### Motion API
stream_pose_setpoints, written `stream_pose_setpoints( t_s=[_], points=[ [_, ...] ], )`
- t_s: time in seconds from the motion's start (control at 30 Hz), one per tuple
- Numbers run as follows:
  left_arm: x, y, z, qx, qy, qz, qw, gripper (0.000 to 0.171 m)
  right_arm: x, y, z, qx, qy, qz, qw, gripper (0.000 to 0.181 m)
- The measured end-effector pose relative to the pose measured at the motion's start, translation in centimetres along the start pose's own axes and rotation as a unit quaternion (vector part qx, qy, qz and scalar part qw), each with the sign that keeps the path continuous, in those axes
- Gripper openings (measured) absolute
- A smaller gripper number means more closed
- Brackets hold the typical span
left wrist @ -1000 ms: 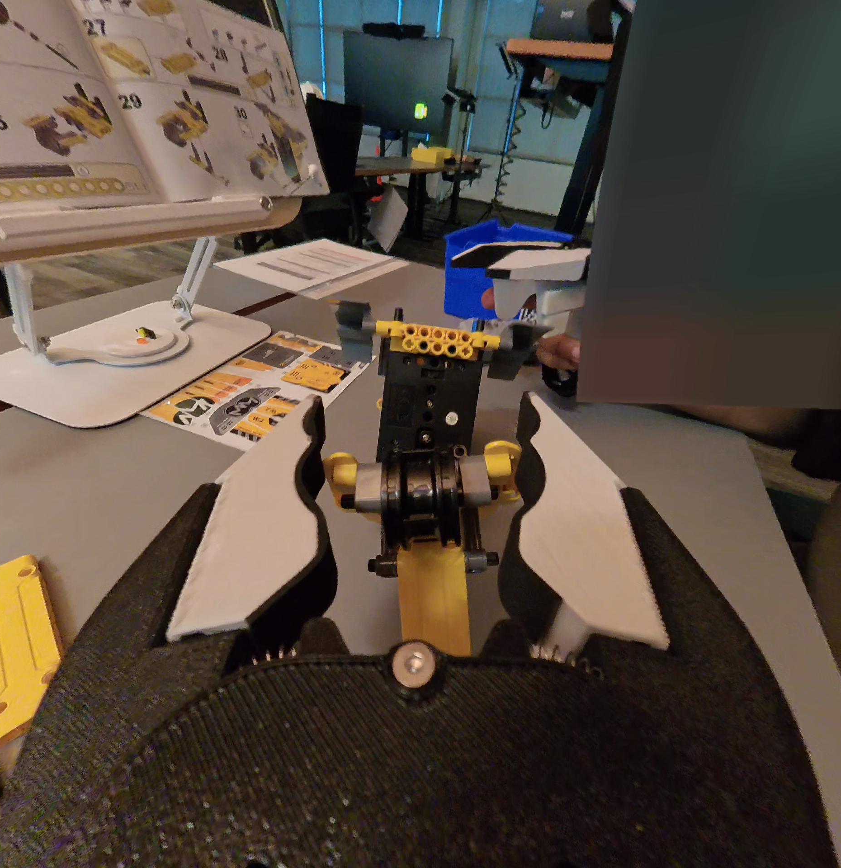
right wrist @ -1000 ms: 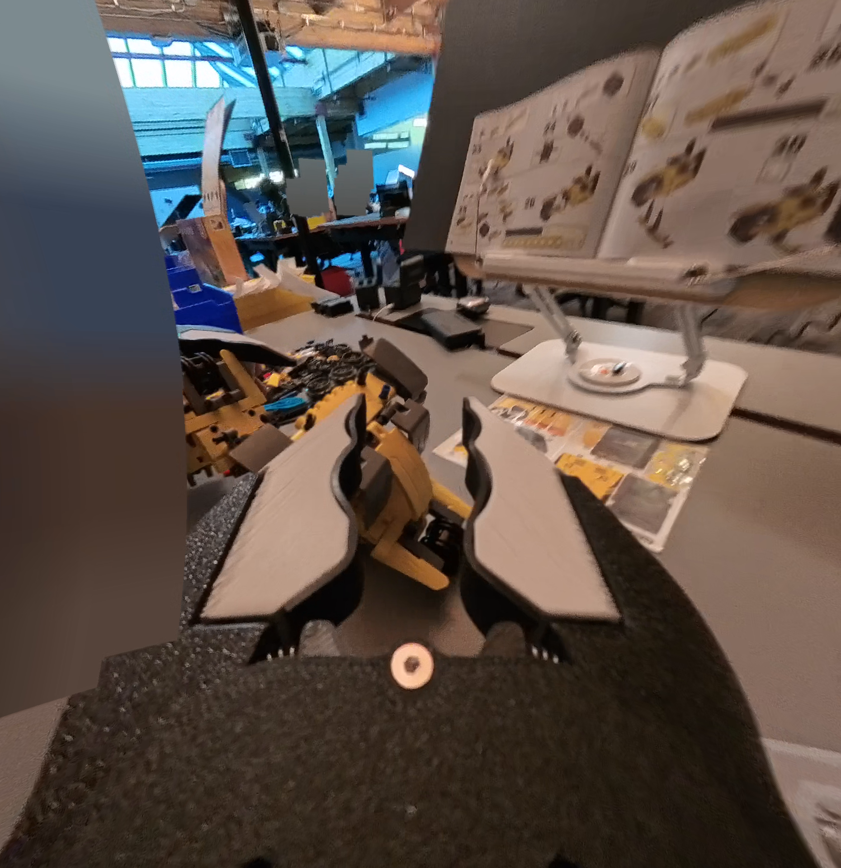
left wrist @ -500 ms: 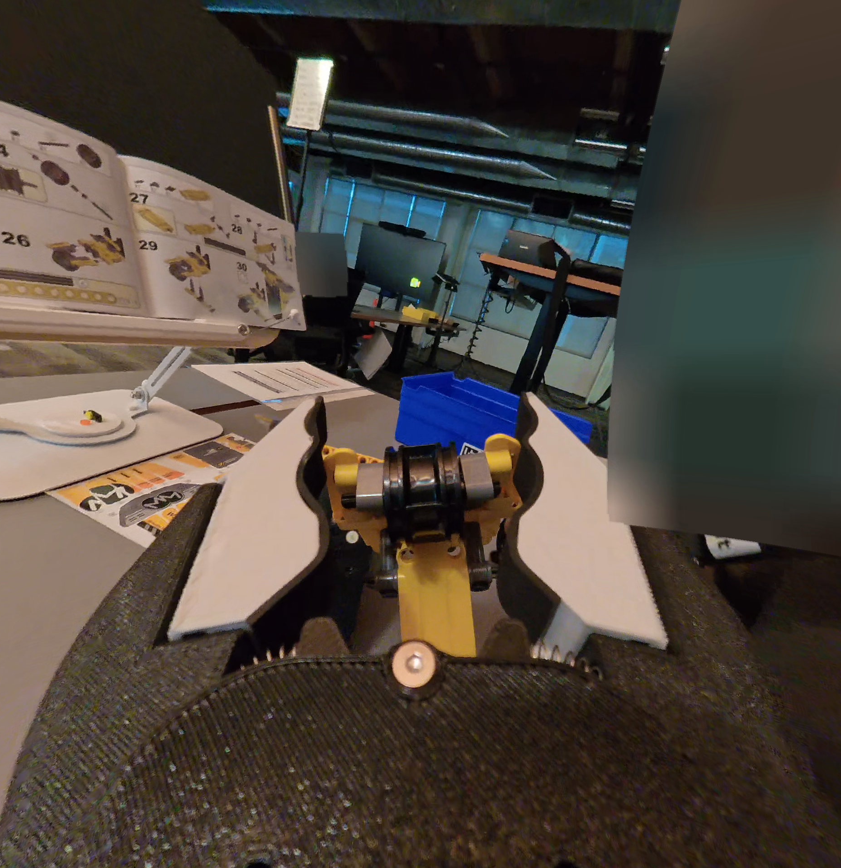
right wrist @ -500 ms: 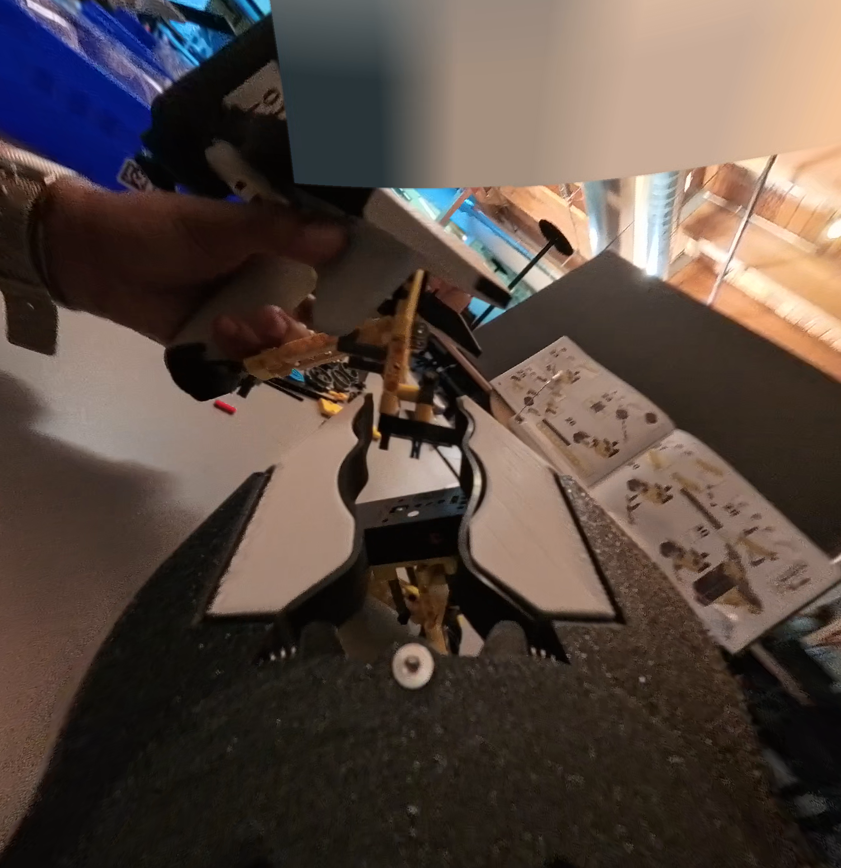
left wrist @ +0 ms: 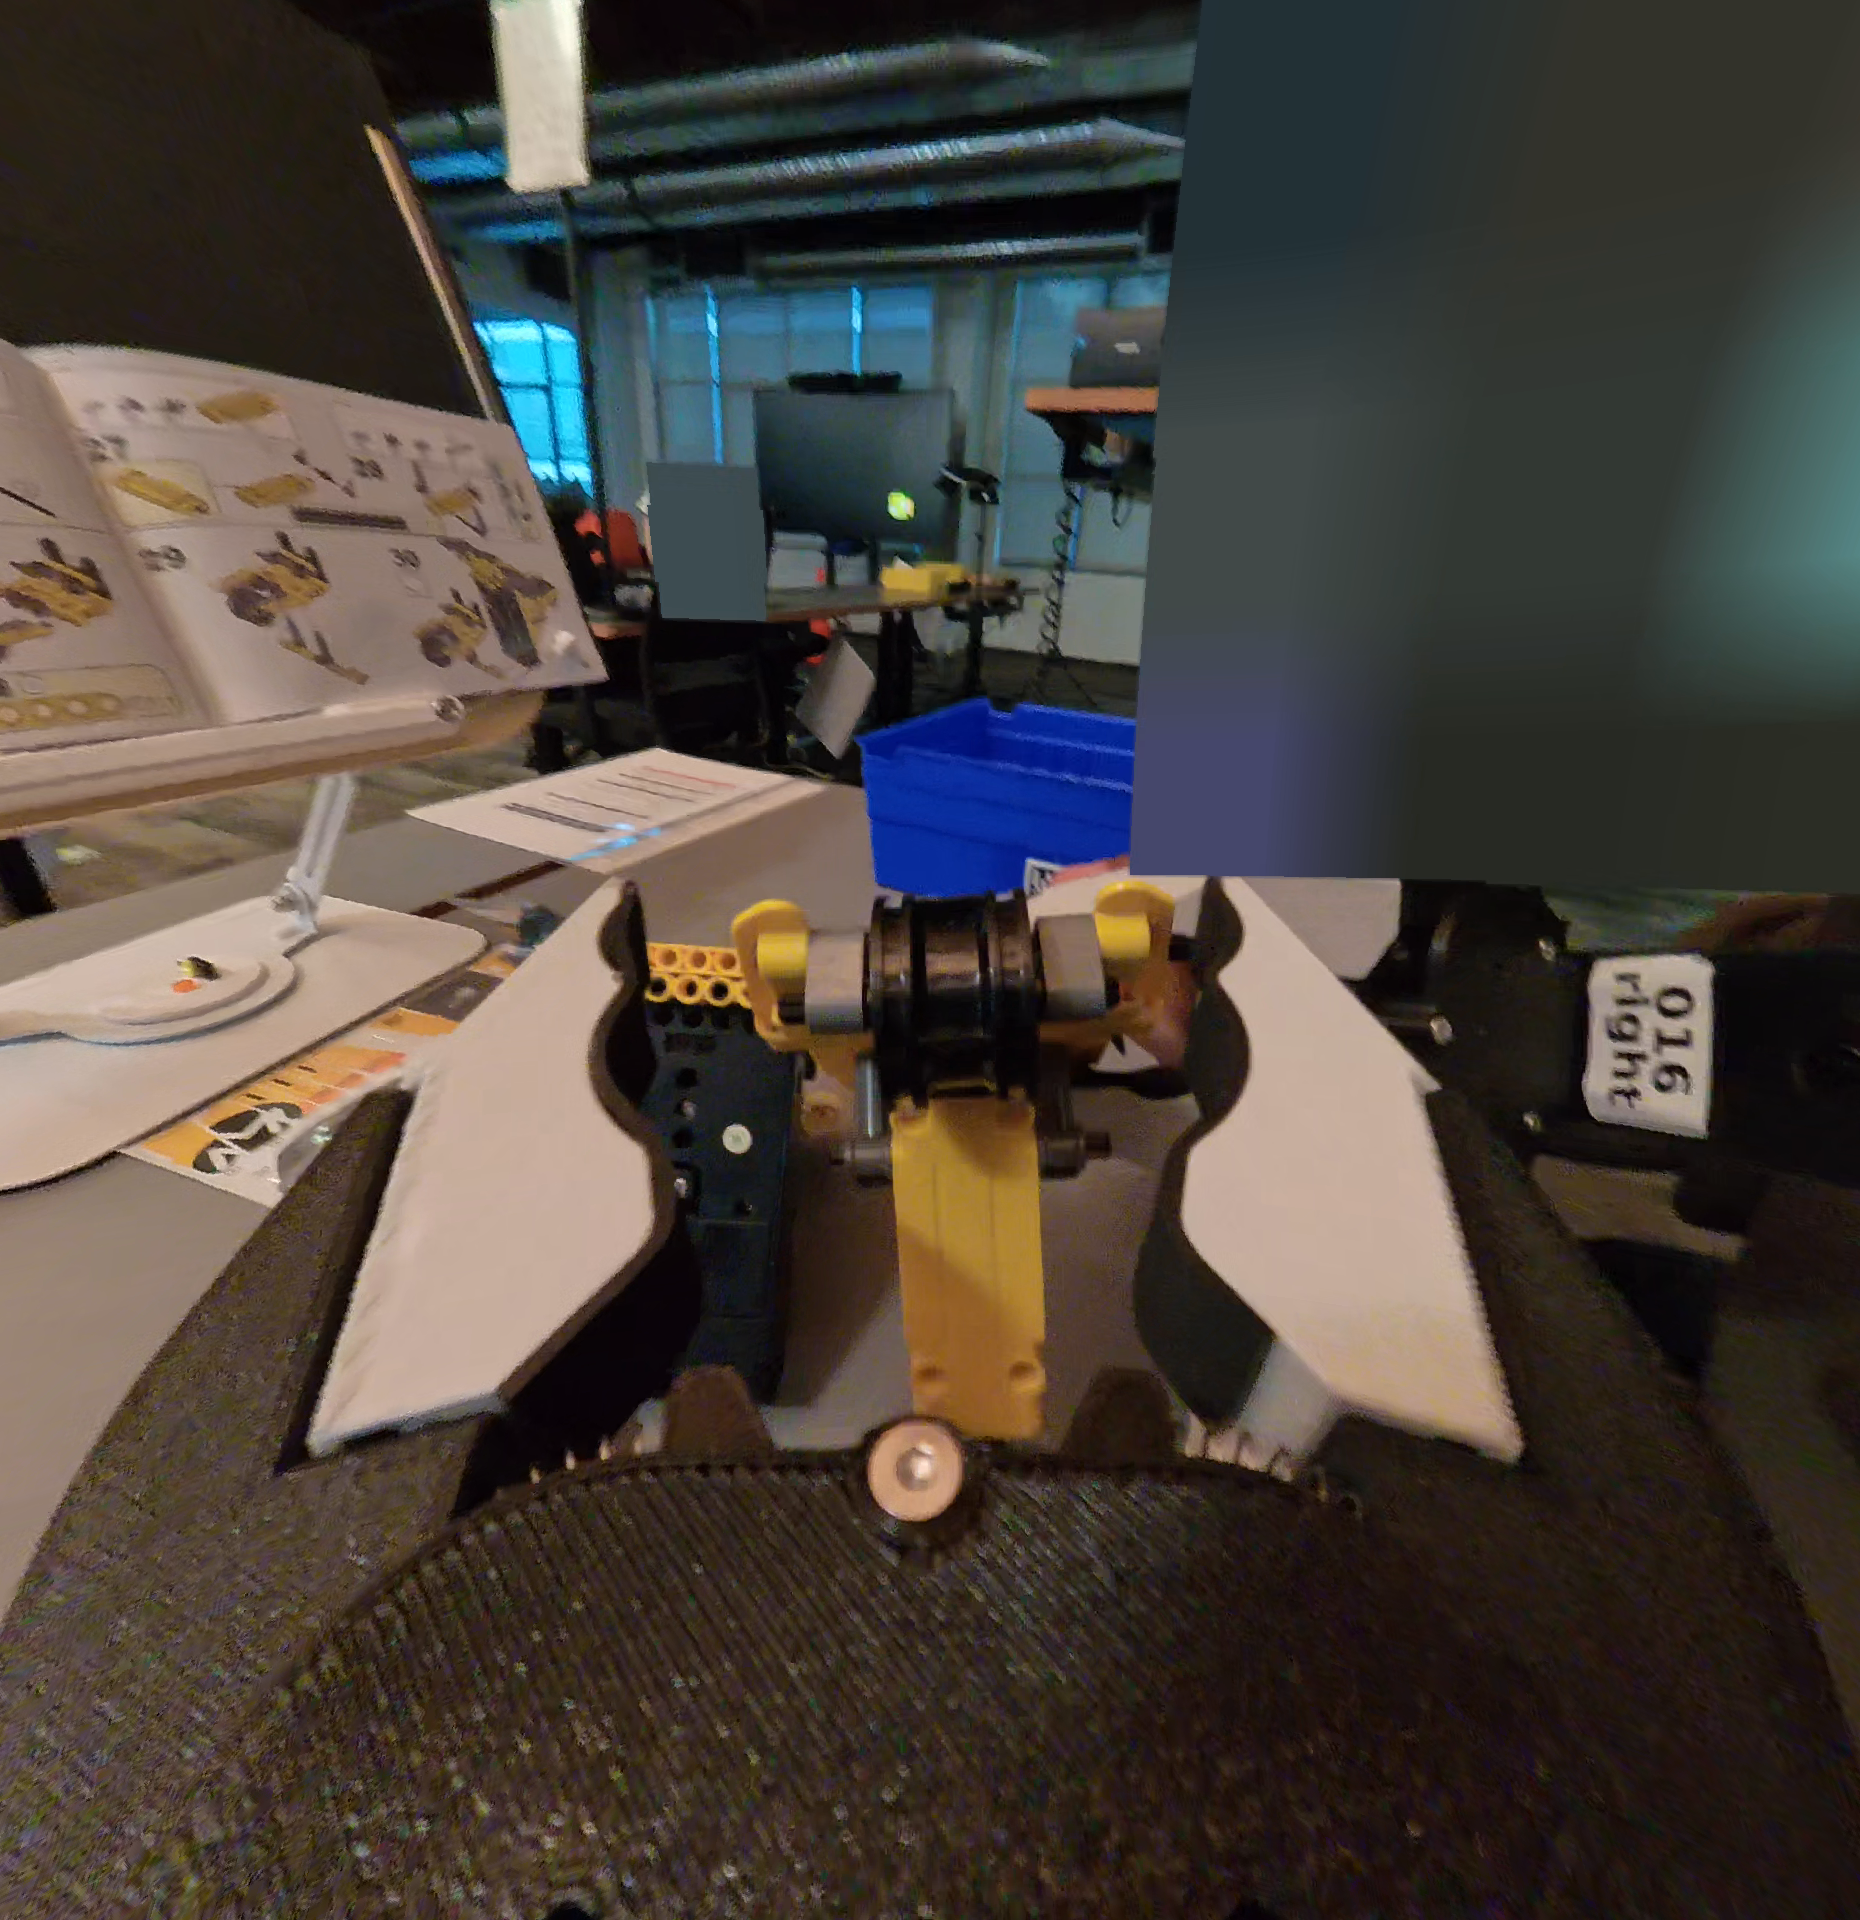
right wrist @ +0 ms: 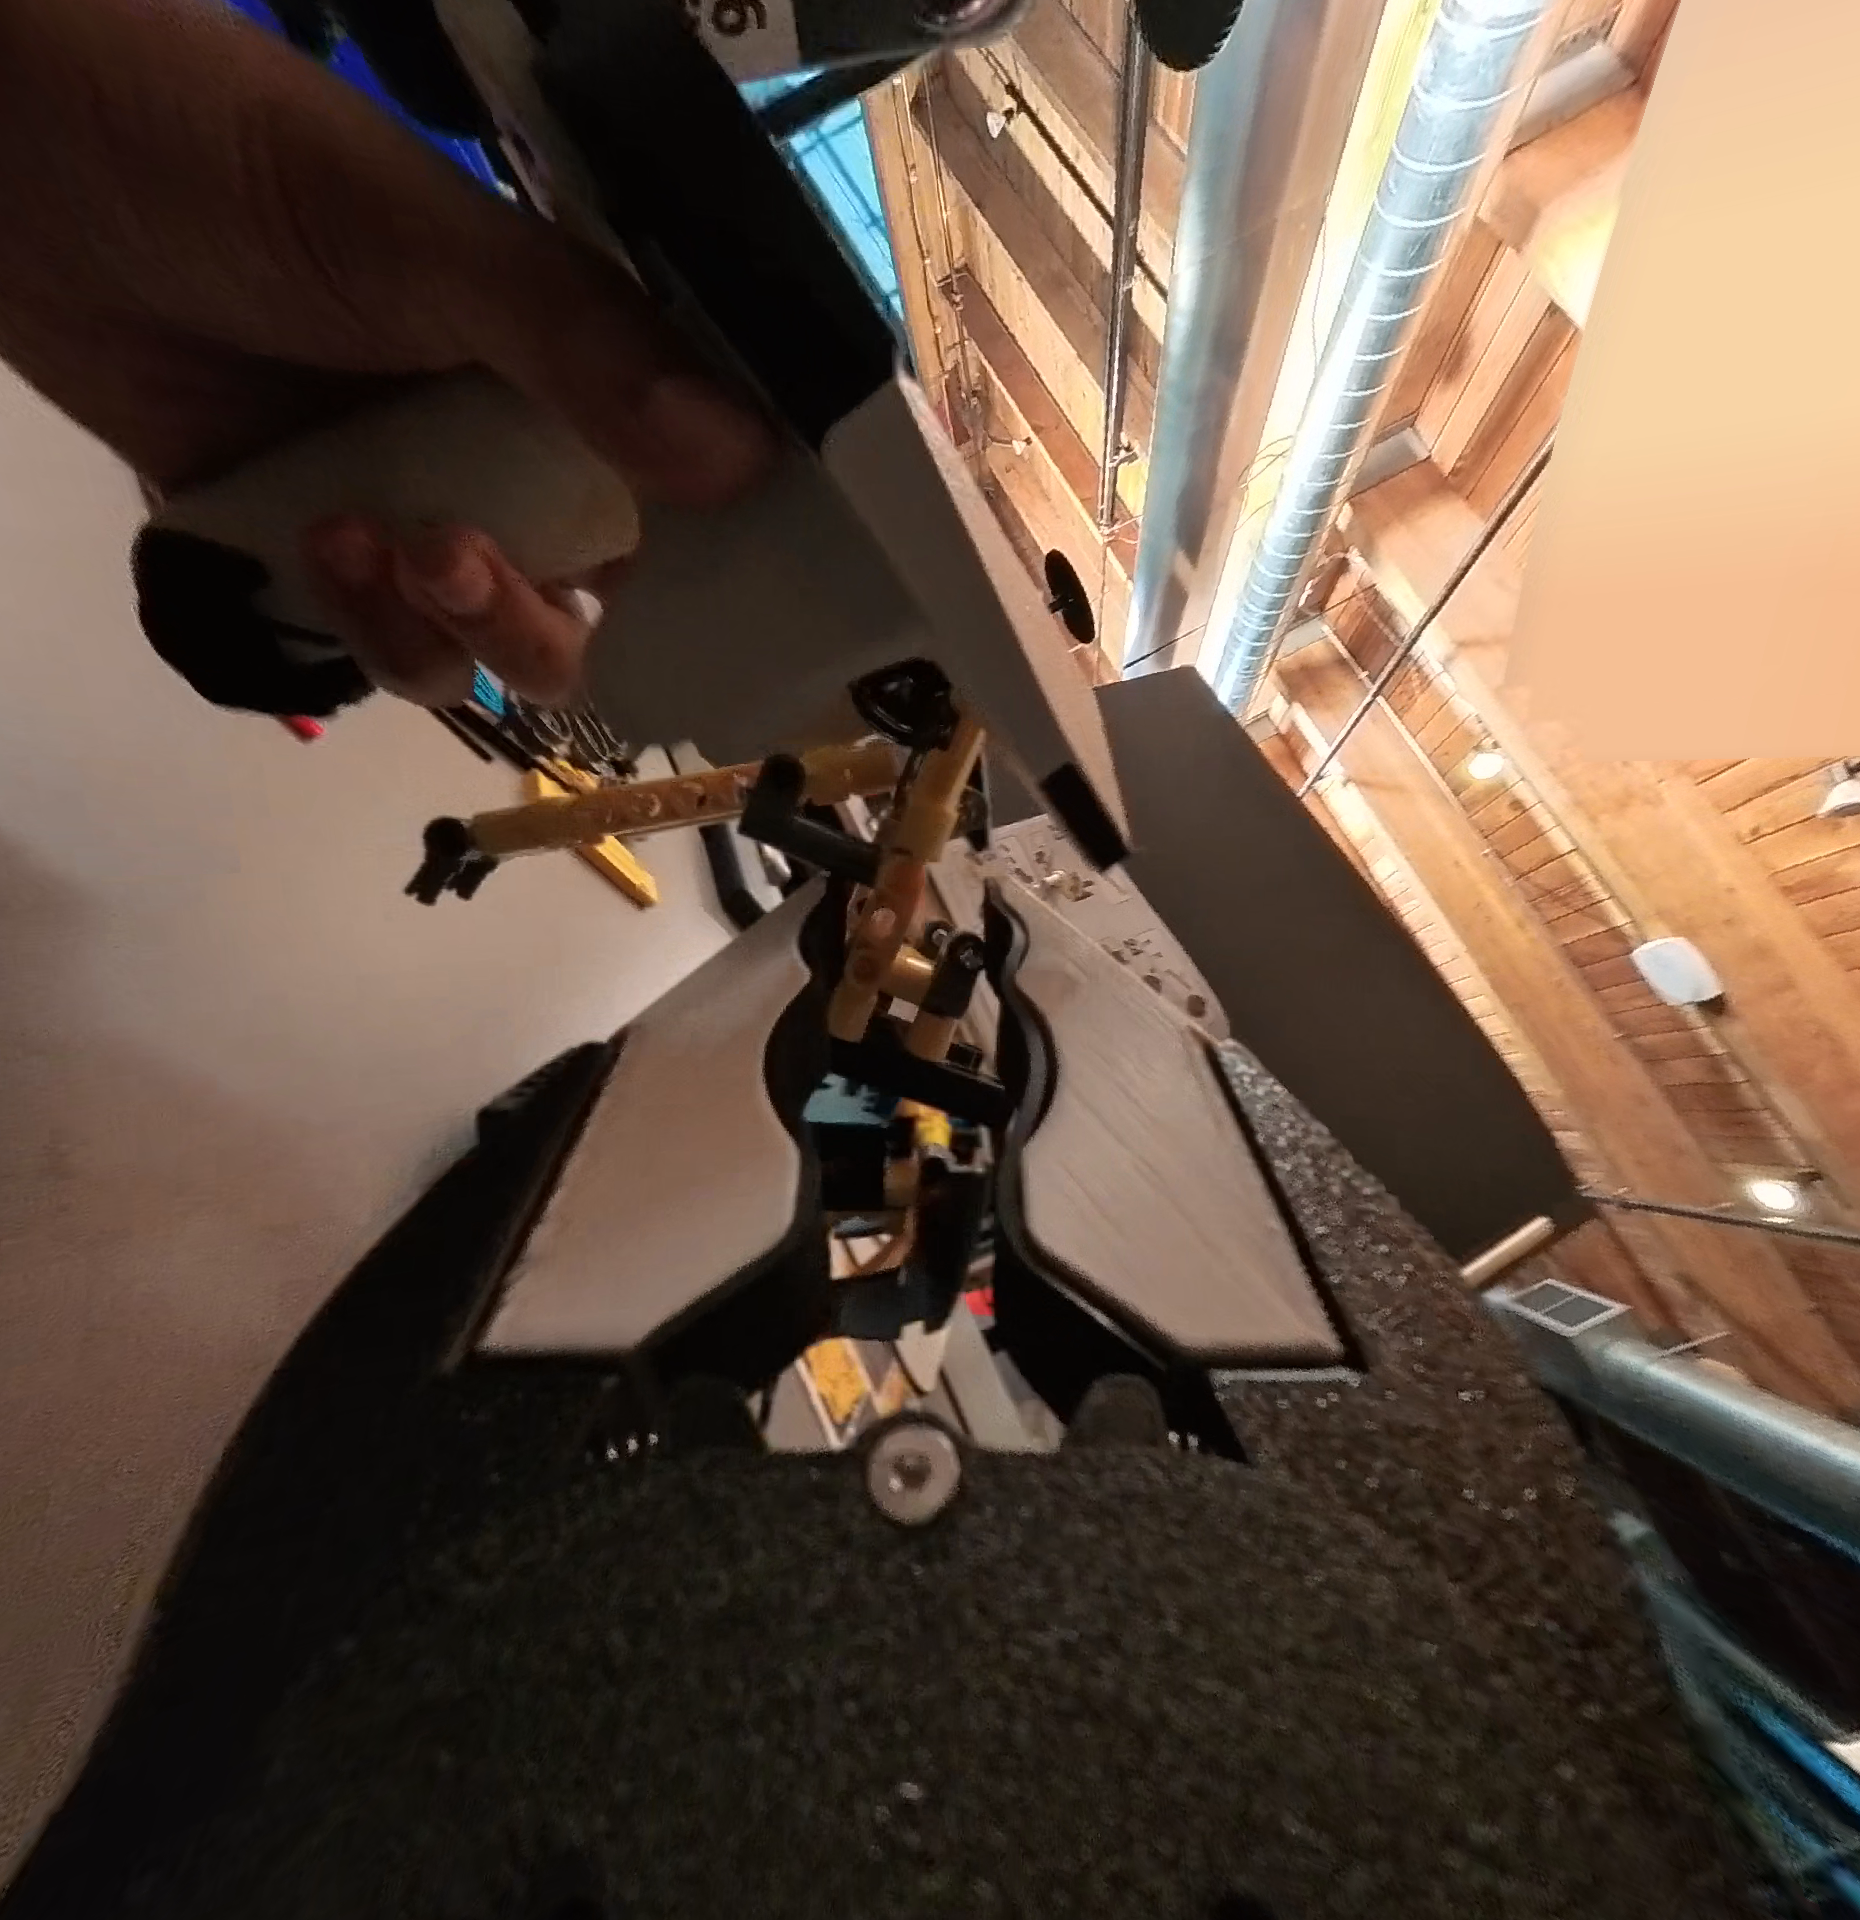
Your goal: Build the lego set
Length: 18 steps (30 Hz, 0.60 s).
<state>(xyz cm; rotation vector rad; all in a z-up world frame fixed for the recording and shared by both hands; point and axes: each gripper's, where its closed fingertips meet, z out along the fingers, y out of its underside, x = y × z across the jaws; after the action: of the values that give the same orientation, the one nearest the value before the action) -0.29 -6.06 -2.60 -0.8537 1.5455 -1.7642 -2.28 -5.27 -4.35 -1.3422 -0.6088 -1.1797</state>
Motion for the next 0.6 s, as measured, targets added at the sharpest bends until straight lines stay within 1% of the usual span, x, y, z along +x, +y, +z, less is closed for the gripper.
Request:
stream_pose_setpoints(
  t_s=[0.1, 0.17, 0.2, 0.27, 0.3, 0.33, 0.4, 0.47, 0.6],
  points=[
    [0.6, 1.2, -0.3, -0.063, 0.053, -0.029, 0.996, 0.117, -0.1, 0.3, -0.3, 0.0, -0.005, -0.048, 0.999, 0.025],
    [1.0, 2.2, -0.6, -0.102, 0.083, -0.052, 0.99, 0.117, -0.3, 0.4, -0.4, 0.002, -0.004, -0.086, 0.996, 0.025],
    [1.1, 2.8, -0.6, -0.117, 0.086, -0.051, 0.988, 0.116, -0.5, 0.5, -0.4, -0.001, -0.005, -0.1, 0.995, 0.025],
    [1.3, 4.1, -0.3, -0.137, 0.077, -0.018, 0.987, 0.109, -0.9, 0.5, -0.4, -0.002, -0.012, -0.106, 0.994, 0.025],
    [1.4, 4.5, -0.1, -0.14, 0.072, 0.002, 0.988, 0.104, -1.1, 0.4, -0.4, -0.001, -0.017, -0.102, 0.995, 0.025],
    [1.6, 4.5, 0.1, -0.136, 0.067, 0.015, 0.988, 0.095, -1.2, 0.3, -0.5, 0.001, -0.021, -0.097, 0.995, 0.025],
    [1.1, 4.2, 0.1, -0.125, 0.054, 0.021, 0.99, 0.08, -1.0, 0.1, -0.7, 0.01, -0.02, -0.097, 0.995, 0.025],
    [1.2, 4.4, 0.0, -0.135, 0.065, 0.01, 0.989, 0.08, -1.1, 0.1, -0.7, 0.012, -0.024, -0.1, 0.995, 0.025],
    [1.1, 4.2, 0.1, -0.128, 0.063, 0.016, 0.99, 0.08, -0.8, 0.1, -0.8, 0.019, -0.007, -0.106, 0.994, 0.025]
  ],
)
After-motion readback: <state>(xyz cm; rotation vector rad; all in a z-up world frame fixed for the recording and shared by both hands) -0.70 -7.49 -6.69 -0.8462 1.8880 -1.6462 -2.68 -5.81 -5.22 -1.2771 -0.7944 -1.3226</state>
